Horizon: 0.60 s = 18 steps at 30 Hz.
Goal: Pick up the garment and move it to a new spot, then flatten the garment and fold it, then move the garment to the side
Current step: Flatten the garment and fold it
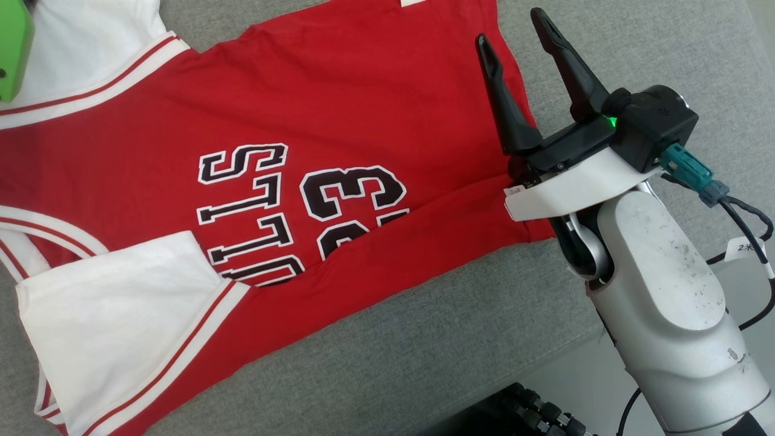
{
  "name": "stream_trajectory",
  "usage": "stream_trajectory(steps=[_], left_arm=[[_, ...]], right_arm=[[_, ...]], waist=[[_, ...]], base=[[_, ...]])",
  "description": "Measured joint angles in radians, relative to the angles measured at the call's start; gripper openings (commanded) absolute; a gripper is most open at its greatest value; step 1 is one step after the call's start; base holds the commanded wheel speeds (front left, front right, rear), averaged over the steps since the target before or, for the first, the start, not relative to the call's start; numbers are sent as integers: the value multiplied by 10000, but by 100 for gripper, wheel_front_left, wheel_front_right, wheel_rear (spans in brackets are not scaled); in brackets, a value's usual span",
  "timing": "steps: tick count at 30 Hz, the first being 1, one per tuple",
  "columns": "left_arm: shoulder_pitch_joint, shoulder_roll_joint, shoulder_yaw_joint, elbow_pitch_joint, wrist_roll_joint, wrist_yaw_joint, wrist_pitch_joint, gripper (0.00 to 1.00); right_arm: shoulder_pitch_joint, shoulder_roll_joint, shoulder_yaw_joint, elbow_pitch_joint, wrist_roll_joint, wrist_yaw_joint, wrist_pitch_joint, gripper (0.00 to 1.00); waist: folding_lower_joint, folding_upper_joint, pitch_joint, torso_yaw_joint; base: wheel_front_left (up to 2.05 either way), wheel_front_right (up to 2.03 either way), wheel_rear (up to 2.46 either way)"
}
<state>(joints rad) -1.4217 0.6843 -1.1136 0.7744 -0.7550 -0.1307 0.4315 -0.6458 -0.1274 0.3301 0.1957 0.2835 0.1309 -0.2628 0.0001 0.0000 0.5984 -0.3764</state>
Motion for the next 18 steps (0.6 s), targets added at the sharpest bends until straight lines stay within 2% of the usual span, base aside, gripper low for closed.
stream_trajectory(steps=[4,5,6,7,11,18], left_arm=[[-48,-196,-127,320,-401,0,111,100],[-47,-228,-226,282,-510,6,173,49],[-47,-238,-293,242,-564,6,176,4],[-48,-247,-385,190,-642,6,174,0],[-49,-401,-562,127,-1049,4,-10,0],[-61,-765,-807,180,-1078,2,-1302,0]], right_arm=[[-1,17,12,12,-27,0,0,100],[-1,15,12,13,-29,0,2,100],[-1,13,12,15,-29,0,0,100],[-2,4,10,19,-36,0,2,100],[-24,-123,-52,73,-42,0,0,100],[-167,-451,-188,339,12,0,2,100]], waist=[[0,0,-14,33],[-1,0,-23,49],[-2,0,-27,62],[-2,0,-31,84],[-2,0,-59,221],[-2,0,-318,650]], base=[[0,0,0],[0,0,0],[0,0,0],[0,0,0],[0,0,0],[0,0,0]])
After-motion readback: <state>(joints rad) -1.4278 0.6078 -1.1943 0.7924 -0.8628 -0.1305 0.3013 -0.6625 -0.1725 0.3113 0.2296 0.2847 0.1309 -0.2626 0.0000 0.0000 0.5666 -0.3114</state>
